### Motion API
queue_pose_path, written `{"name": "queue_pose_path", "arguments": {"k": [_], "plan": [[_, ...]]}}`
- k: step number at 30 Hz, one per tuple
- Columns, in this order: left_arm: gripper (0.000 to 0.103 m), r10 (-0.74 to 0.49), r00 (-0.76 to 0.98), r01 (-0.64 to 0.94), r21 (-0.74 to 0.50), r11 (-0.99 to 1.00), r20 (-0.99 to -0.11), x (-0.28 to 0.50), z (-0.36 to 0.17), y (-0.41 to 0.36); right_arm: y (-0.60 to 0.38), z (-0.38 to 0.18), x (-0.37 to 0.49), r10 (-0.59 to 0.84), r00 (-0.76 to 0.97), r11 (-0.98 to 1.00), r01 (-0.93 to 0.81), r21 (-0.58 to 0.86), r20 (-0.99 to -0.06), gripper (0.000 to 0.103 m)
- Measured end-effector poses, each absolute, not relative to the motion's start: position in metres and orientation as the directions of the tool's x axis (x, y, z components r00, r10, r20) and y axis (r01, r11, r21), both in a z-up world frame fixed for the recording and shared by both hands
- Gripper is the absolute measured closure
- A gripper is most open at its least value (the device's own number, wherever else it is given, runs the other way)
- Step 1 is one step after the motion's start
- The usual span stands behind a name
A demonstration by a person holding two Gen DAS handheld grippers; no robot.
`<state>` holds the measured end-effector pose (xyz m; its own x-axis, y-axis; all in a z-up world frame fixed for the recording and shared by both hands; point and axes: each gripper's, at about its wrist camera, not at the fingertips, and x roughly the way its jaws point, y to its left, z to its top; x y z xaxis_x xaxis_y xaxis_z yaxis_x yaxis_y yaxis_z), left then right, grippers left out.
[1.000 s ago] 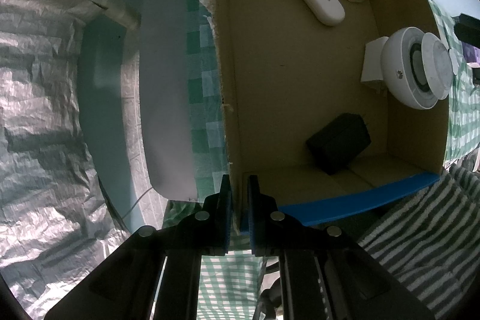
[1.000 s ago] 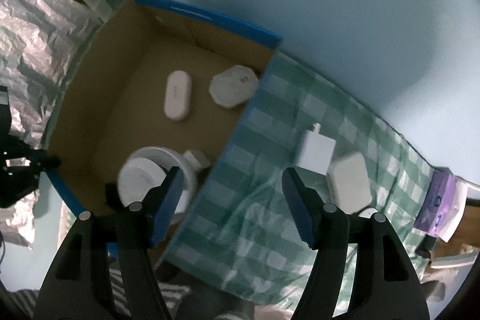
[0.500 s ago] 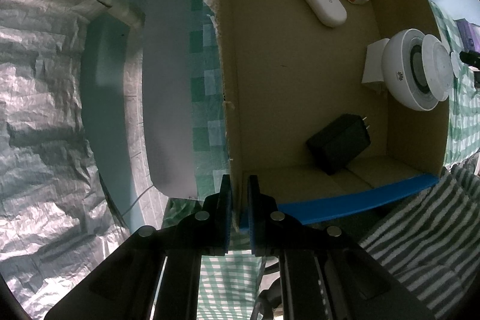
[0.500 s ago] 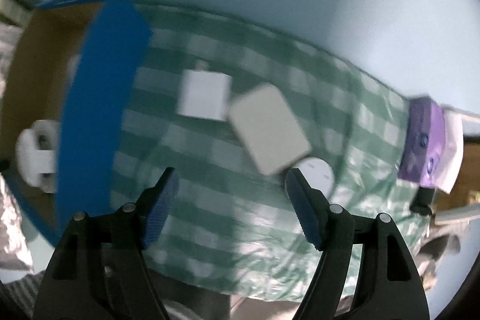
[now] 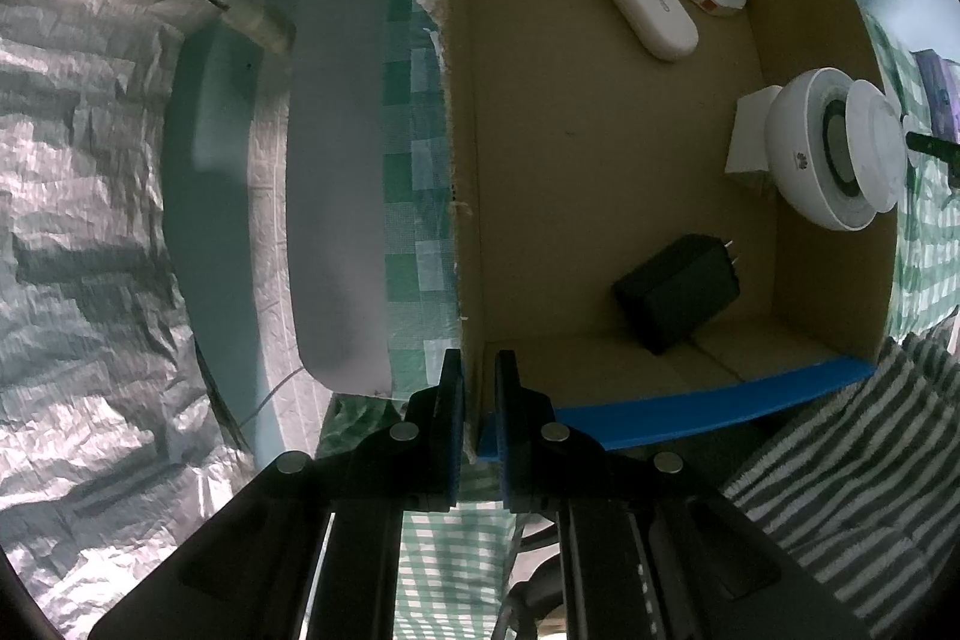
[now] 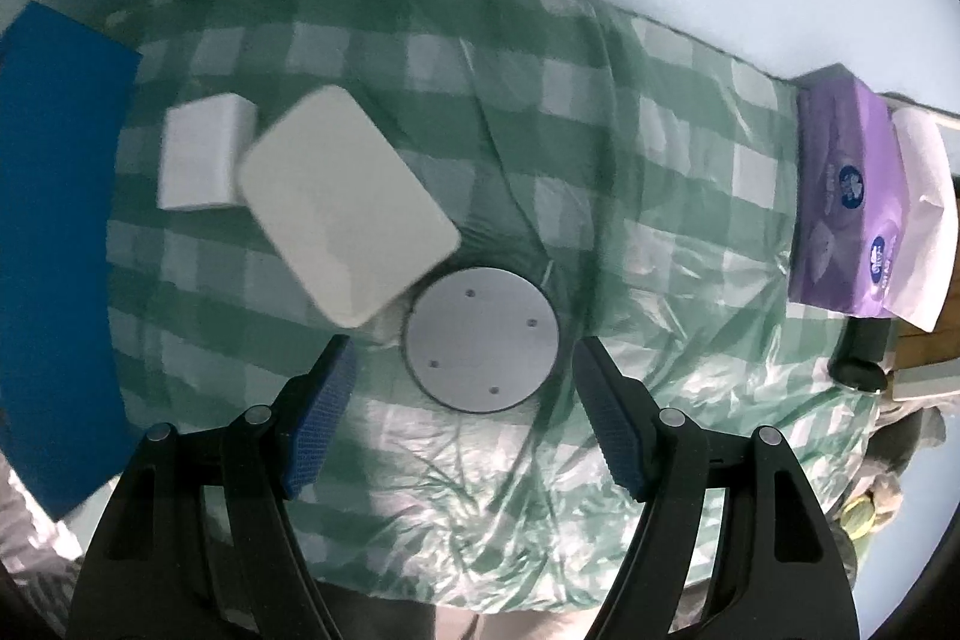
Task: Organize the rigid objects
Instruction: 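Move the right gripper to the round white puck and grasp it, then lift the round puck and carry it over the box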
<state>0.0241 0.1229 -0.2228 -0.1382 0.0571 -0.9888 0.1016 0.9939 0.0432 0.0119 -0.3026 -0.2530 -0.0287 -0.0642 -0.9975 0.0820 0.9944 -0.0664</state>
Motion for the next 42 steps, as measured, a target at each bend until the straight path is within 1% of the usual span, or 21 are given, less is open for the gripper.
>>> {"name": "queue_pose_path", "arguments": {"k": [16,19,20,21,24,32,42], "plan": [[0.095,0.077,-0.144,0.087,0.065,0.994,-0.987,0.024,-0.223,0.121,-0.317,-0.3,0.029,-0.05,-0.058,0.995,0.084,-0.055,-0.997,0.029],[0.095,0.077,-0.146,0.085,0.066,0.994,-0.986,0.025,-0.223,0.121,-0.319,-0.304,0.029,-0.04,-0.057,0.995,0.088,-0.045,-0.998,0.033],[0.095,0.077,-0.146,0.084,0.065,0.994,-0.986,0.025,-0.223,0.121,-0.318,-0.304,0.03,-0.041,-0.058,0.995,0.084,-0.046,-0.997,0.036],[0.095,0.076,-0.147,0.083,0.065,0.994,-0.986,0.025,-0.223,0.122,-0.317,-0.304,0.03,-0.041,-0.059,0.996,0.079,-0.046,-0.997,0.041],[0.095,0.075,-0.148,0.082,0.064,0.995,-0.986,0.025,-0.223,0.122,-0.319,-0.306,0.033,-0.044,-0.07,0.996,0.074,-0.049,-0.997,0.041],[0.095,0.074,-0.147,0.082,0.062,0.995,-0.986,0.025,-0.223,0.123,-0.302,-0.297,0.023,-0.03,-0.072,0.998,0.045,-0.033,-0.997,0.042],[0.095,0.071,-0.148,0.082,0.059,0.995,-0.986,0.026,-0.224,0.122,-0.253,-0.262,0.016,0.012,-0.034,0.999,-0.035,0.013,-0.999,0.042]]}}
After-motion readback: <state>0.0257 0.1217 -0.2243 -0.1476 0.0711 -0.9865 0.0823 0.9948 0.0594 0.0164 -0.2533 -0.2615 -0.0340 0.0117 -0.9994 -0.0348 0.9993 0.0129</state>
